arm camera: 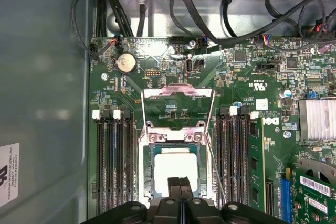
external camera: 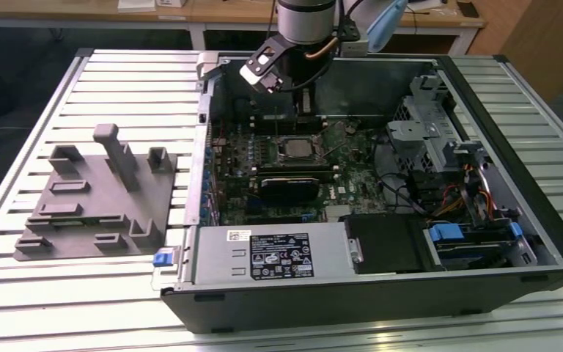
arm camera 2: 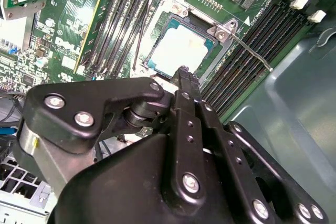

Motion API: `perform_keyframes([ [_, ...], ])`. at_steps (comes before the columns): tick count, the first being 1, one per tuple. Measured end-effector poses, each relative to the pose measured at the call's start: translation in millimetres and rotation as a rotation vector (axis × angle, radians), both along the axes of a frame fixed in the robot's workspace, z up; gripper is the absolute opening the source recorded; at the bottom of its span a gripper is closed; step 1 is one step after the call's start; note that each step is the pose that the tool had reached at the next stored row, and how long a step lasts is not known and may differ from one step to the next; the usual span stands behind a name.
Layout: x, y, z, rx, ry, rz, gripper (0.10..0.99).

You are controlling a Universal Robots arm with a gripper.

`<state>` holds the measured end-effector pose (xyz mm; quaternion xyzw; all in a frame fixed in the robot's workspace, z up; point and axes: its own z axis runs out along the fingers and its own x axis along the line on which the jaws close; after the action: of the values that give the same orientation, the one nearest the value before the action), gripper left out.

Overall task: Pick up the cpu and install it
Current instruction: 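Close the cpu cover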

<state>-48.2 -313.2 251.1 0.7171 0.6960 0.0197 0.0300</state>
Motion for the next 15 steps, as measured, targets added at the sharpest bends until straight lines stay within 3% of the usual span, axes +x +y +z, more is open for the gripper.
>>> perform_keyframes([
  [11,0.0,0.0,0.8,0.0,0.0003,0.0,0.106],
  [15,0.0,0.0,8.5,-0.001,0.0001,0.0,0.106],
])
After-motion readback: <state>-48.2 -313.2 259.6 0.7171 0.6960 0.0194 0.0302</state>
